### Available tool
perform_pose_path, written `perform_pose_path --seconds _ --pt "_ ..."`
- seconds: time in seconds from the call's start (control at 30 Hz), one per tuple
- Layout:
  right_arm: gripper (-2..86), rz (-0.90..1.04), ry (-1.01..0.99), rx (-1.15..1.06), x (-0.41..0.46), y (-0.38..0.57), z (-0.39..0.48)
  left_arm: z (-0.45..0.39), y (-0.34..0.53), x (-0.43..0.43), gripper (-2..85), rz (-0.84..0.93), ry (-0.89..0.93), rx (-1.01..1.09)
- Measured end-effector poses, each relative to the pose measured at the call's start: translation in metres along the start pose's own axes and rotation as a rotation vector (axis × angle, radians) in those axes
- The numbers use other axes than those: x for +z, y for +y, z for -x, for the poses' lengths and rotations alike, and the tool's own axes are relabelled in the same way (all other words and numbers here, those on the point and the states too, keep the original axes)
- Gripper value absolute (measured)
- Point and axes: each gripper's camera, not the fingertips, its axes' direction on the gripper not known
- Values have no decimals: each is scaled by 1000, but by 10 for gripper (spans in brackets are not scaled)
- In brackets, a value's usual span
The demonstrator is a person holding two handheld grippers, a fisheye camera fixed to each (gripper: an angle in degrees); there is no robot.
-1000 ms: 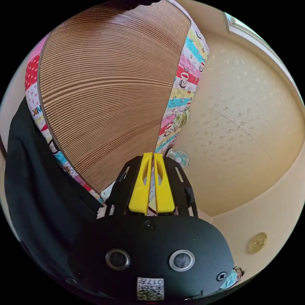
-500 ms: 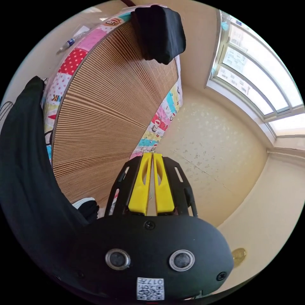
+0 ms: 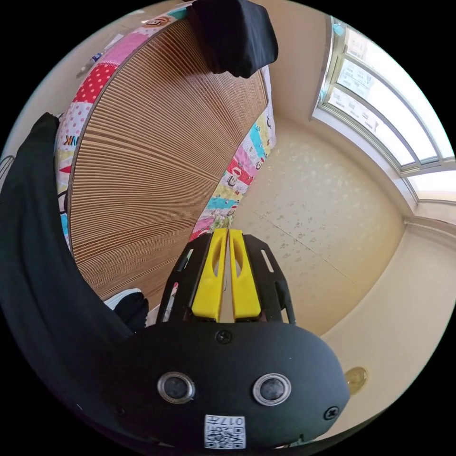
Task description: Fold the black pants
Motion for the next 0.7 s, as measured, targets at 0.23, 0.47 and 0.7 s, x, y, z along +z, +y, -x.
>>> perform_pose_path --seconds 0.23,0.47,0.7 --pt "12 -168 -589 -168 -14 18 62 25 -18 37 -9 86 -36 24" --pt "10 -165 -923 -529 -60 1 175 28 -11 83 1 360 70 297" --pt "9 -145 -1375 -712 -83 -10 261 20 90 156 101 949 -21 783"
